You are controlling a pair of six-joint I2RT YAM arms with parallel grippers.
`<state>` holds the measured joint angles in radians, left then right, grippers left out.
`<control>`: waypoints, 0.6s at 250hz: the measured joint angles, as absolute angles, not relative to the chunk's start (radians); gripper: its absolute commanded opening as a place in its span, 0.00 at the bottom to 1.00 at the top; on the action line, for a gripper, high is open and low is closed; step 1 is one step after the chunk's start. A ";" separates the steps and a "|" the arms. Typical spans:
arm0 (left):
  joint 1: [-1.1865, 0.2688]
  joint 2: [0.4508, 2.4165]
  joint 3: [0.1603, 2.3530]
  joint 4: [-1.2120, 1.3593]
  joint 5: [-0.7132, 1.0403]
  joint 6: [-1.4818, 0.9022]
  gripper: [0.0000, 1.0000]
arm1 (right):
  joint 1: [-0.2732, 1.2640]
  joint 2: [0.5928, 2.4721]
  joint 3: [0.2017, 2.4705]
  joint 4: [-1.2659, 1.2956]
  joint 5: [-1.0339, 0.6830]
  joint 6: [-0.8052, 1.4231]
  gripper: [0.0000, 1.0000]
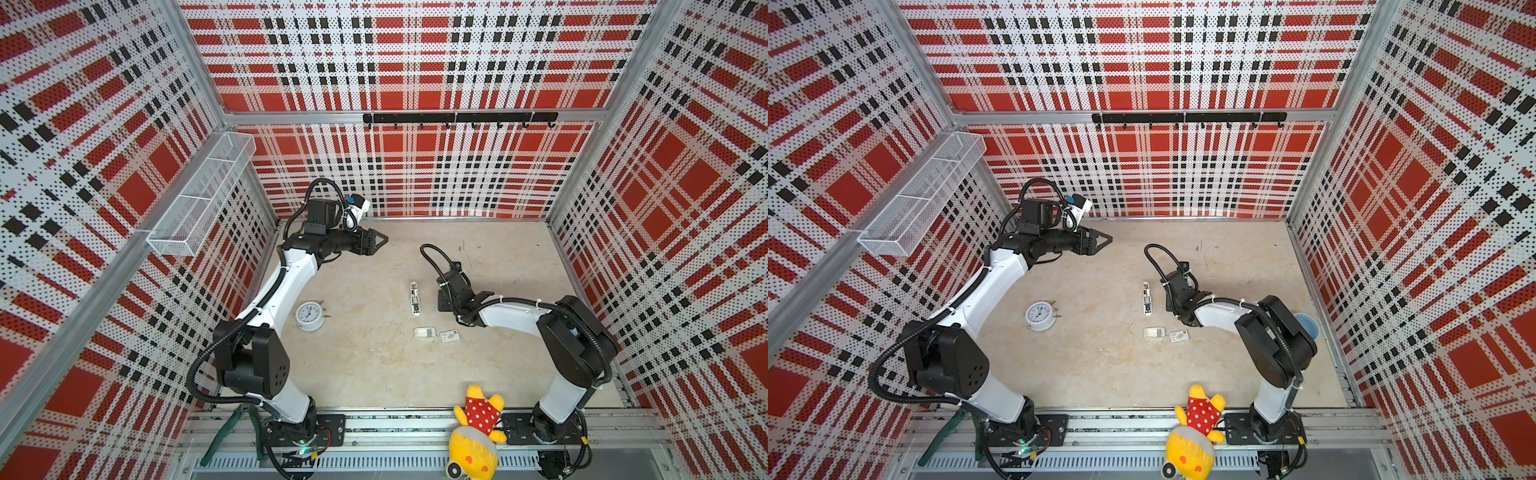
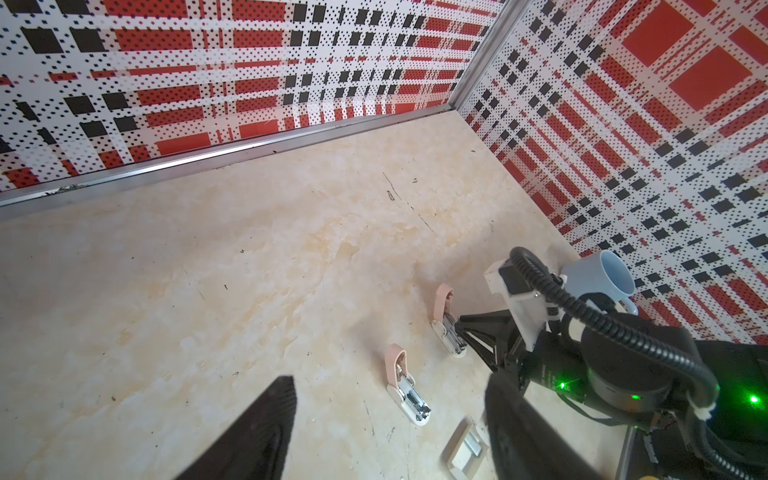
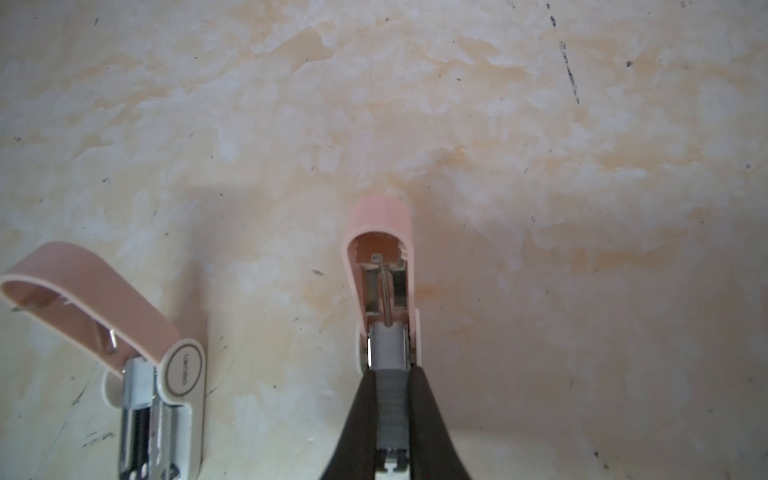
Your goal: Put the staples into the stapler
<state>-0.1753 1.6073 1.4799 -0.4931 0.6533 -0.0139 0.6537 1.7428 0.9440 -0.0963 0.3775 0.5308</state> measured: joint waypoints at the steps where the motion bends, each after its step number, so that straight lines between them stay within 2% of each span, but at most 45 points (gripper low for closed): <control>1: -0.175 1.607 1.480 -0.493 0.654 -0.014 0.75 | 0.654 1.742 0.944 -0.096 0.377 0.531 0.13; 150: -0.175 1.608 1.480 -0.485 0.655 -0.017 0.75 | 0.654 1.742 0.944 -0.092 0.369 0.535 0.13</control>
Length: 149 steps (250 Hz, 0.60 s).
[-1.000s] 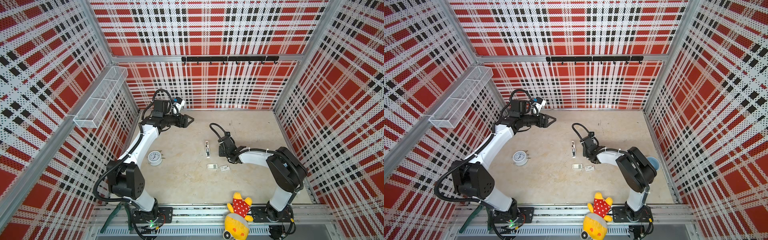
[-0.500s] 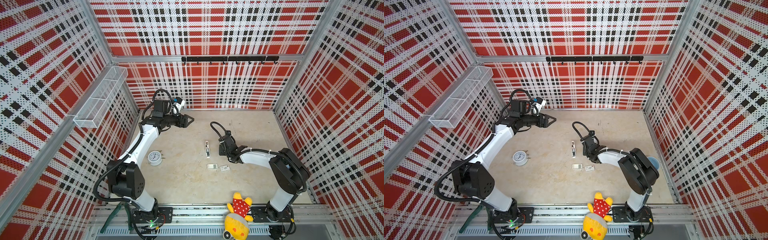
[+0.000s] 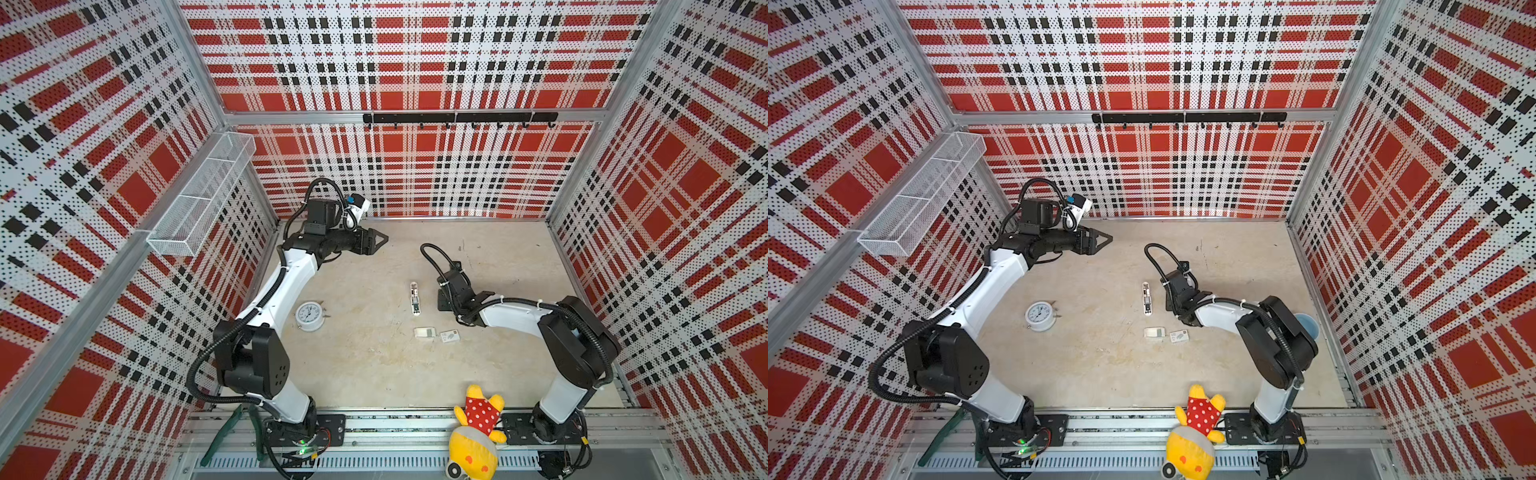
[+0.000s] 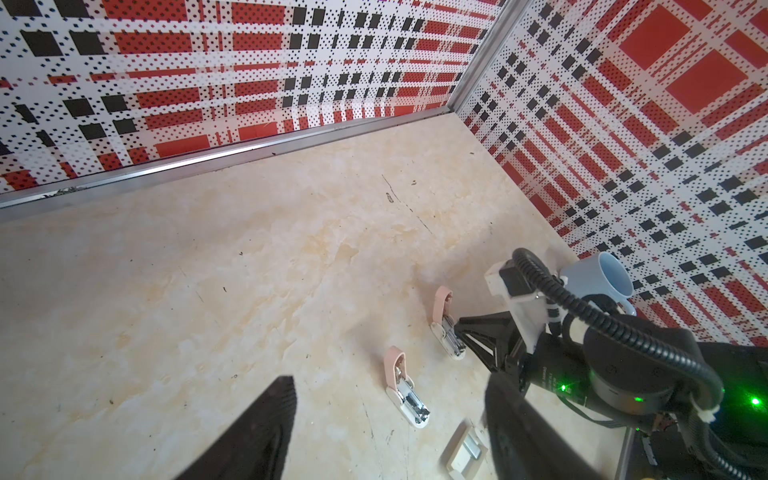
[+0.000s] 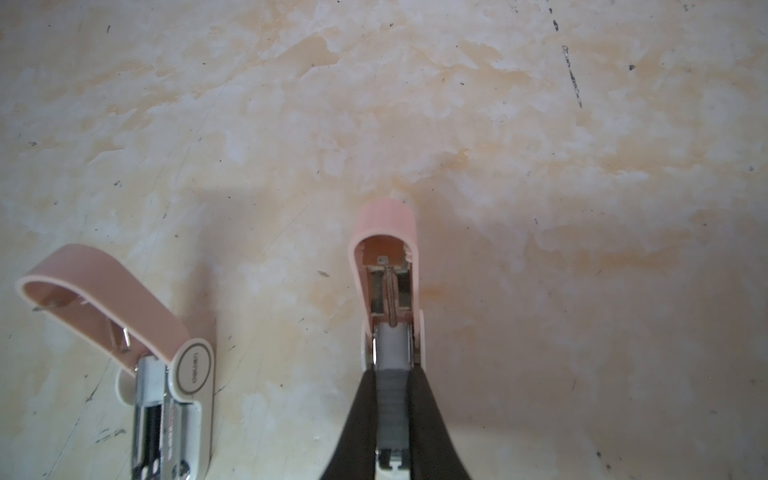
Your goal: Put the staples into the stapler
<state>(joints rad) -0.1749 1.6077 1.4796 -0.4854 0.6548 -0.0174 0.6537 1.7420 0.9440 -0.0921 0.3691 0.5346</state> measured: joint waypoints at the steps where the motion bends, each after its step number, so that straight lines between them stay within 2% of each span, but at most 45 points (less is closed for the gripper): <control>1: -0.175 1.608 1.480 -0.485 0.655 -0.017 0.75 | 0.654 1.742 0.944 -0.092 0.369 0.534 0.13; 149: -0.173 1.608 1.471 -0.481 0.655 -0.017 0.75 | 0.654 1.765 0.944 -0.083 0.365 0.535 0.13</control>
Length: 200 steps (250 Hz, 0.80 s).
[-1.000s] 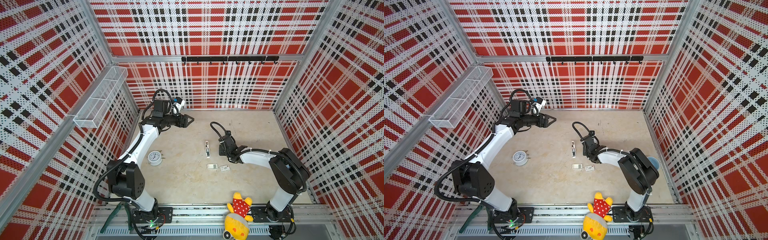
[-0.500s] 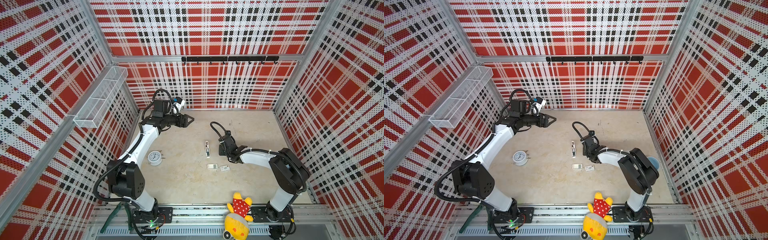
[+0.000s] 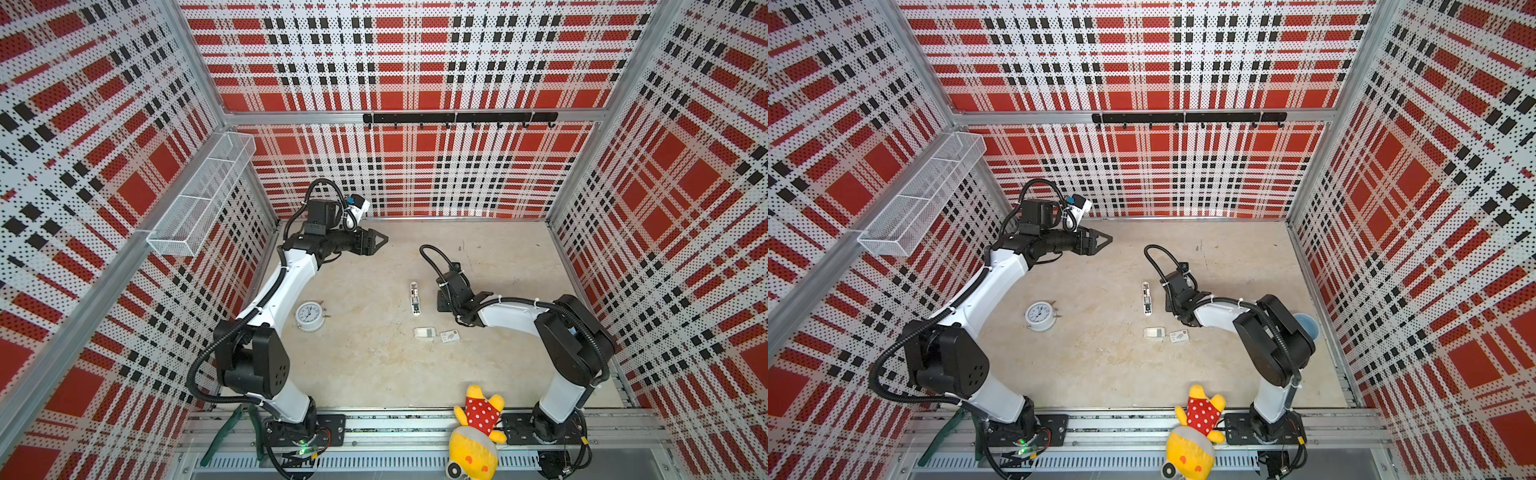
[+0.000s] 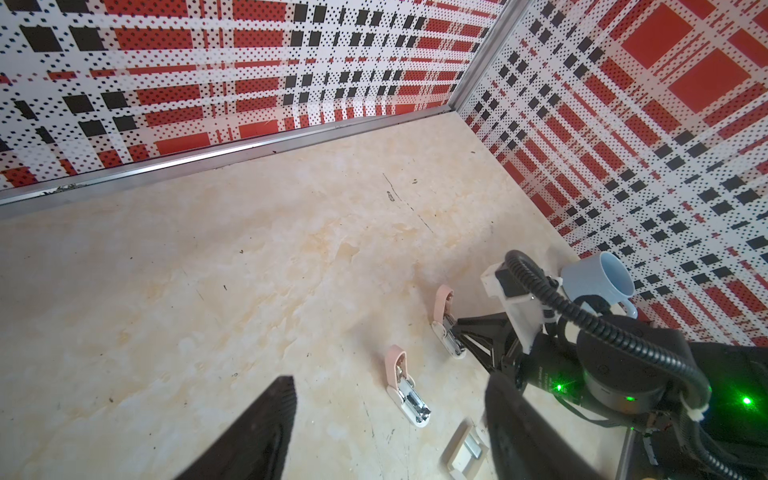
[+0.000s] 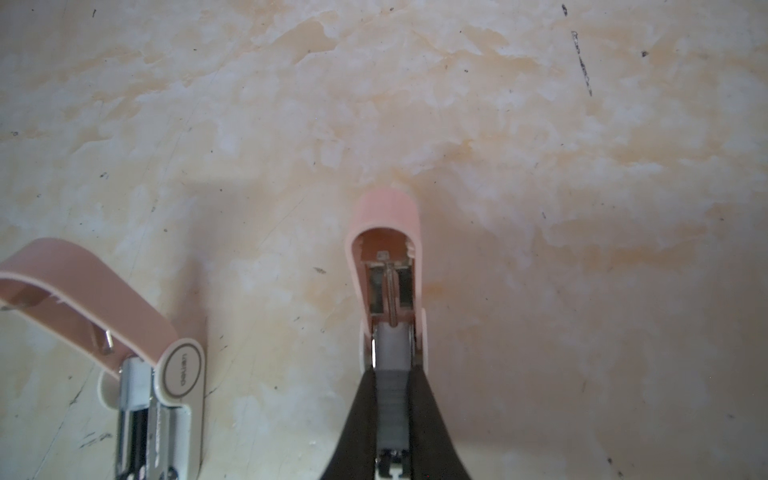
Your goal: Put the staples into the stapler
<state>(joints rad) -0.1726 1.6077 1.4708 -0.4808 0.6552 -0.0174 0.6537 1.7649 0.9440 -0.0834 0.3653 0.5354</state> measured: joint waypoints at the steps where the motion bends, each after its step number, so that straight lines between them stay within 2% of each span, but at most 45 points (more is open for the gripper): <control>1: -0.173 1.608 1.471 -0.480 0.655 -0.017 0.75 | 0.654 1.765 0.944 -0.083 0.365 0.535 0.13; 200: -0.169 1.608 1.468 -0.479 0.656 -0.017 0.75 | 0.654 1.776 0.944 -0.078 0.367 0.542 0.13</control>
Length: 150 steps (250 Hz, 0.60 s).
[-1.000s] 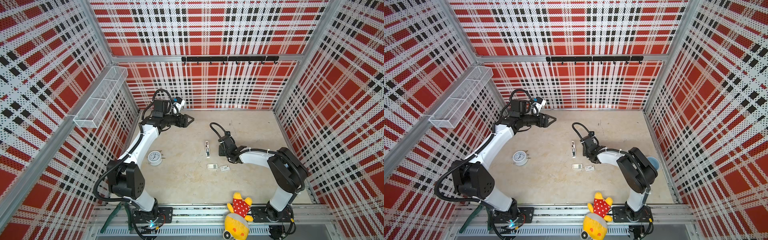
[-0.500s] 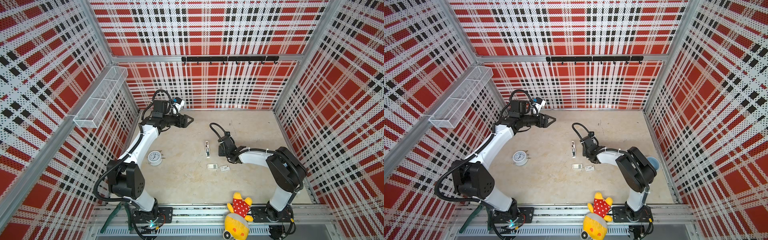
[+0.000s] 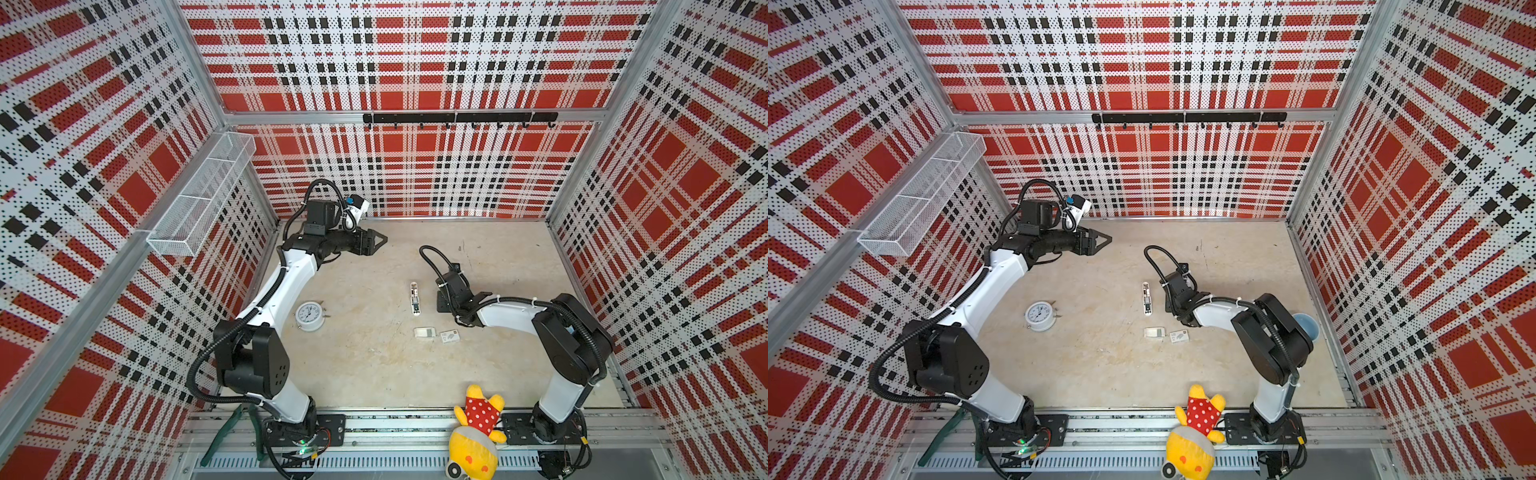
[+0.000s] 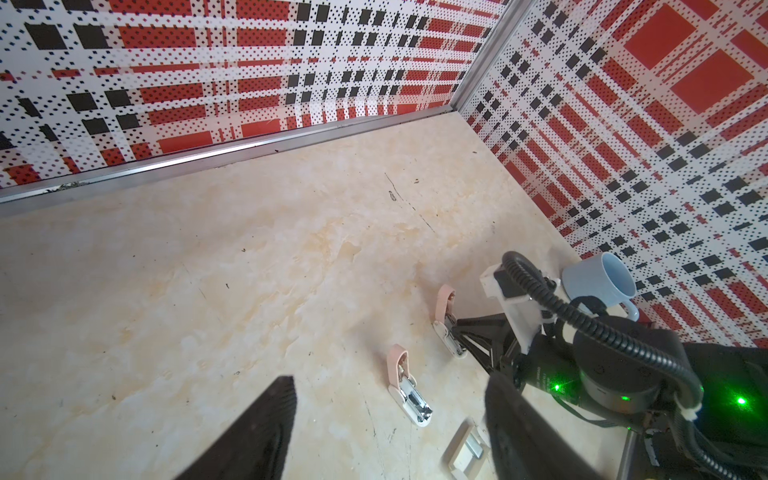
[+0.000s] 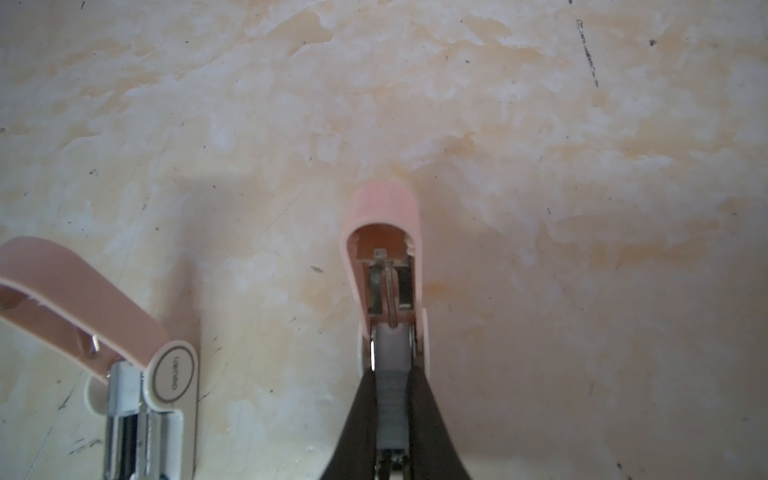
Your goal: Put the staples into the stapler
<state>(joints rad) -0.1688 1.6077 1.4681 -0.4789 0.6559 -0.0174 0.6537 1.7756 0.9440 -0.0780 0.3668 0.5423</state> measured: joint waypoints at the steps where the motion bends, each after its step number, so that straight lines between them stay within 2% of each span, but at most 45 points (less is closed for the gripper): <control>1: -0.169 1.608 1.468 -0.479 0.656 -0.018 0.75 | 0.654 1.776 0.944 -0.078 0.367 0.542 0.13; 150: -0.169 1.608 1.468 -0.479 0.666 -0.018 0.75 | 0.654 1.776 0.944 -0.079 0.369 0.542 0.12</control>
